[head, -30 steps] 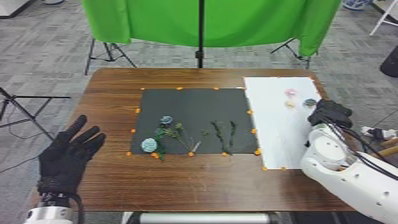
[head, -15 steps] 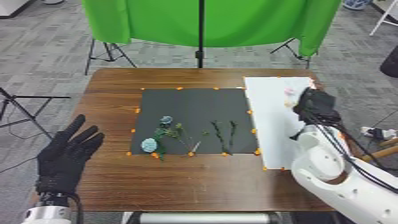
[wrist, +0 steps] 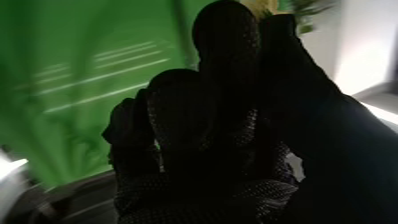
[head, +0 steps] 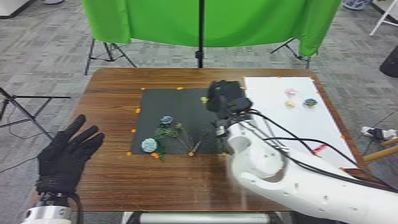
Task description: Arrange flowers
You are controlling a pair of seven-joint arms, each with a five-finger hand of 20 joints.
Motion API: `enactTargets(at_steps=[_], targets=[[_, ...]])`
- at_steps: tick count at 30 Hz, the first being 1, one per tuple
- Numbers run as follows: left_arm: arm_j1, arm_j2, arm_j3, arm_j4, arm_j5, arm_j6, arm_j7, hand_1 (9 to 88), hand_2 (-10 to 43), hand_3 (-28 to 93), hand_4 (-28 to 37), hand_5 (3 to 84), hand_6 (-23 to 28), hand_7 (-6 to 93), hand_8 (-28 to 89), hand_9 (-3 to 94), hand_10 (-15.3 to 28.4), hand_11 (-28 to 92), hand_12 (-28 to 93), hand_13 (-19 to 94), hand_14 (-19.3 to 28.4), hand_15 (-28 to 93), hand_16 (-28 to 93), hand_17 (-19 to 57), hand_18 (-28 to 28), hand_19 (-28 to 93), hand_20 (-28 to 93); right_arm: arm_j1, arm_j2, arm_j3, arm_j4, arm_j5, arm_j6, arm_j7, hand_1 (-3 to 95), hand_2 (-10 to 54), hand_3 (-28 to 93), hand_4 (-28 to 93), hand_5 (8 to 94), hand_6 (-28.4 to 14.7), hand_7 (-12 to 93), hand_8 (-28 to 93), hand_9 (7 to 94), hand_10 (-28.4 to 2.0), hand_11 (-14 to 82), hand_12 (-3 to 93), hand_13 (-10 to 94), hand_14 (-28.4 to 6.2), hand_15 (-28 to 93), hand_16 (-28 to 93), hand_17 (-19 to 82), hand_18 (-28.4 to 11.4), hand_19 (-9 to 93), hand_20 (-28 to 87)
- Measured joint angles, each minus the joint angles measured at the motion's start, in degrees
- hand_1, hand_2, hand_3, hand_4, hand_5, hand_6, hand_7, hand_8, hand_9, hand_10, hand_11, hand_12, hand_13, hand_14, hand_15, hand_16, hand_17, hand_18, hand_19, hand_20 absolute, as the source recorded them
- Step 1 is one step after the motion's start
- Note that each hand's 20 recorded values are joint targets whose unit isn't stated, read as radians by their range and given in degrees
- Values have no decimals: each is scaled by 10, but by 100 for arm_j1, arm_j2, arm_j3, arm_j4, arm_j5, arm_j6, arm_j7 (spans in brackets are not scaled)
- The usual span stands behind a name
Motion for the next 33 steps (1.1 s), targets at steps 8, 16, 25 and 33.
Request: enactTargets(at_steps=[8, 16, 25, 33], targets=[[-111, 10, 0, 17, 9, -7, -113, 202, 53, 787, -283, 357, 77, 117, -98, 347, 203, 232, 112, 238, 284, 507, -85, -95, 263, 538, 153, 133, -878, -393, 577, 34, -100, -95, 544, -95, 698, -283, 871, 23, 147, 12, 927, -77, 284, 276, 767, -59, 717, 212, 325, -210, 926, 421], [-324, 14, 11, 84, 57, -66, -259, 204, 53, 790, -283, 356, 77, 118, -98, 346, 204, 234, 112, 237, 284, 509, -84, -96, 264, 539, 153, 235, -1169, -739, 794, 160, -280, -114, 526, -95, 692, -283, 848, 21, 140, 8, 911, -78, 284, 276, 753, -61, 716, 212, 316, -215, 918, 422], [-408, 39, 10, 100, 89, -120, -333, 207, 51, 793, -283, 356, 77, 119, -100, 346, 203, 236, 110, 237, 284, 510, -86, -96, 263, 540, 153, 358, -1273, -1008, 1002, 140, -532, -30, 471, -95, 699, -283, 795, 12, 139, -6, 878, -87, 305, 258, 728, -68, 729, 205, 297, -221, 908, 435], [-446, 21, 10, 118, 116, -148, -368, 212, 51, 794, -283, 358, 76, 114, -98, 347, 202, 230, 110, 240, 284, 505, -85, -93, 263, 537, 152, 347, -1310, -972, 1002, 101, -939, 148, 419, -95, 739, -283, 766, 7, 141, -44, 854, -99, 355, 204, 716, -74, 741, 200, 289, -222, 904, 458]])
